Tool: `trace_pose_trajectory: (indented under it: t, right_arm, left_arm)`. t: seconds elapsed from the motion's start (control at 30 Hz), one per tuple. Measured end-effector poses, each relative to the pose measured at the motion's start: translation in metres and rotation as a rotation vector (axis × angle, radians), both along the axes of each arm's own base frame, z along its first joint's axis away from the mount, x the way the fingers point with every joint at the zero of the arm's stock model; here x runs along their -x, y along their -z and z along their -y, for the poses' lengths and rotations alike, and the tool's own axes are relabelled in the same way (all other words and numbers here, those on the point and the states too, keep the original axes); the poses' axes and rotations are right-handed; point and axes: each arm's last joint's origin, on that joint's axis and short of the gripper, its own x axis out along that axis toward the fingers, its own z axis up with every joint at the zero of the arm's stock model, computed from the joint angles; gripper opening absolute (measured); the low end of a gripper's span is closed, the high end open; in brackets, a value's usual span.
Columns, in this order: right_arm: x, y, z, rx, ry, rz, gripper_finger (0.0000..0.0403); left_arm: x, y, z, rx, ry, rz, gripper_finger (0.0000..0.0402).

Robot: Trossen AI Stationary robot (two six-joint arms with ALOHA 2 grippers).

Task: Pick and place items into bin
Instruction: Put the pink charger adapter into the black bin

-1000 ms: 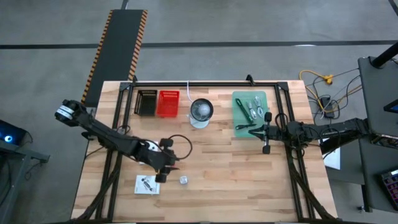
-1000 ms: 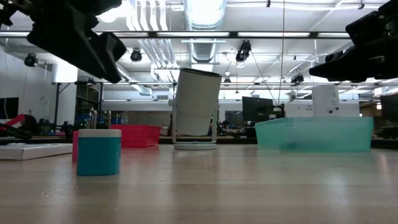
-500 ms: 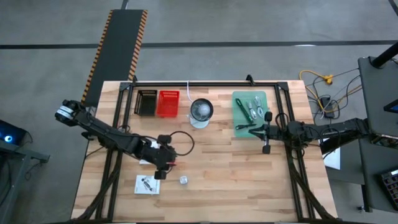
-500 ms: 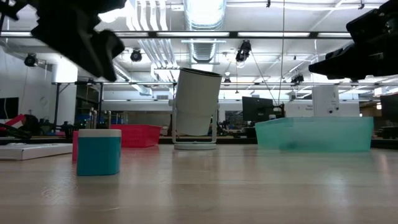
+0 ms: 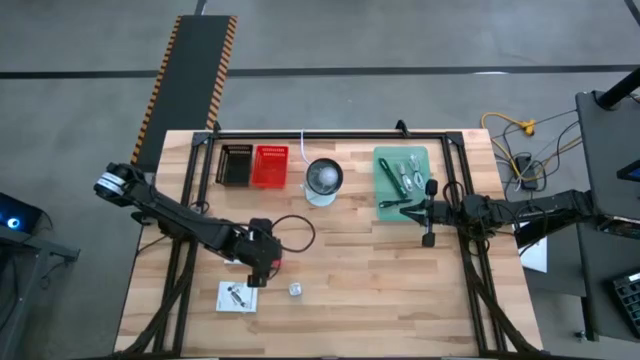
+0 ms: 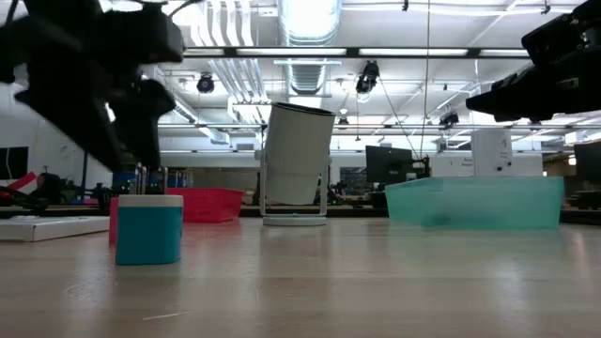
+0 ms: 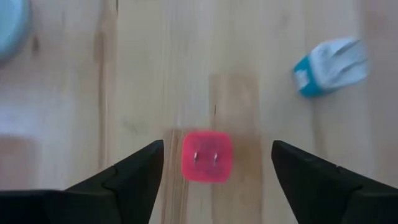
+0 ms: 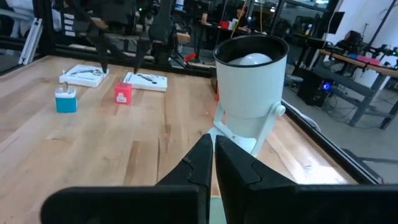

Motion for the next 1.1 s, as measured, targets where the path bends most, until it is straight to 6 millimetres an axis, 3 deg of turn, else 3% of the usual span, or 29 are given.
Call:
trace_pose_trajectory:
  t: [0.5, 0.8, 1.1]
  right_arm:
    - [0.000, 0.000, 0.000, 0.005, -0.001, -0.003, 0.0008]
    - [0.000, 0.000, 0.000, 0.005, 0.000, -0.003, 0.0008]
    - [0.000, 0.000, 0.000, 0.005, -0.001, -0.003, 0.0008]
  left_arm:
    - [-0.014, 0.037, 0.000, -0.075, -0.038, -0.113, 0.0281]
    - [-0.017, 0.040, -0.005, -0.099, -0.033, -0.119, 0.0280]
    - [-0.019, 0.040, -0.004, -0.088, -0.041, -0.105, 0.0222]
